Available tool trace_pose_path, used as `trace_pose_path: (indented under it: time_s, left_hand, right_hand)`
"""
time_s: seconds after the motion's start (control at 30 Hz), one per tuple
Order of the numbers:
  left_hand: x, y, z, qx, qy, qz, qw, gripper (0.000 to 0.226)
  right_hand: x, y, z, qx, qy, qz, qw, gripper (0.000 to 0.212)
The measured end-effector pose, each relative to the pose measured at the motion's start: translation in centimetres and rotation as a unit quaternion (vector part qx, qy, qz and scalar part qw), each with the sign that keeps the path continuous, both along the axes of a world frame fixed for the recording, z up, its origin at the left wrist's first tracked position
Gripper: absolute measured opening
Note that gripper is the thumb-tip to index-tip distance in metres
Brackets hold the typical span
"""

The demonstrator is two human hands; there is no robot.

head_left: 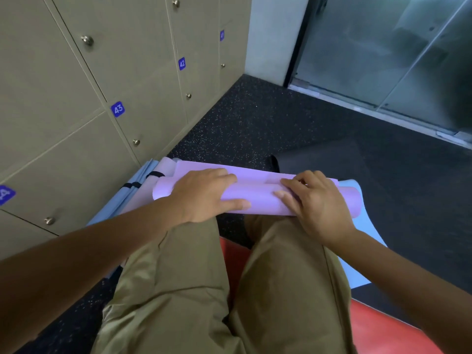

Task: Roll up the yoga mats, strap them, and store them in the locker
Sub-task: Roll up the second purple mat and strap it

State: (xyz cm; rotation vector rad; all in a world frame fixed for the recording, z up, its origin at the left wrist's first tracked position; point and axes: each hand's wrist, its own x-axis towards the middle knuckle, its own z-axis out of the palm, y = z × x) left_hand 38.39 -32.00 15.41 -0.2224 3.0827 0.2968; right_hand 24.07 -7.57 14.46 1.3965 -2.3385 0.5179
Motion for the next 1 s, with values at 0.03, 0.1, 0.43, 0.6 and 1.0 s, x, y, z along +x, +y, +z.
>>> trace_pose_path:
  time_s: [0.03,0.1,0.43,0.6,1.0]
  left_hand:
    - [-0.3,0.0,0.2,0.010,-0.010,0.000,1.000,0.088]
    - [-0.8,-0.2,0.5,0.023,-0.032,-0.006,0.999,0.087]
    - [-0.1,0.0,-1.5,-0.172,0.127,-0.074,0.974,0.089]
    - [-1.9,0.1,-0.5,-0.113,0.074,-0.017,0.991,0.083]
    - [-5.4,-1.3,1.9,0.028,-0.120,-0.011,0.992,0.067]
  right_hand:
    - [0.0,0.0,-0.1,-0.004,0.001,-0.012,1.000,0.047]
    - [-0.2,-0.2,-0.1,-0.009,-0.004,-0.032,0.999,0.047]
    - [-2.4,-3.0,1.9,0.135,-0.154,-0.052,0.977,0.060]
    - [-3.9,-4.3,3.5,0.221,-0.266,-0.087,0.934,0.064]
    - [-4.5,-1.8,0.4,0.093,-0.015,-0.056,0.994,0.059]
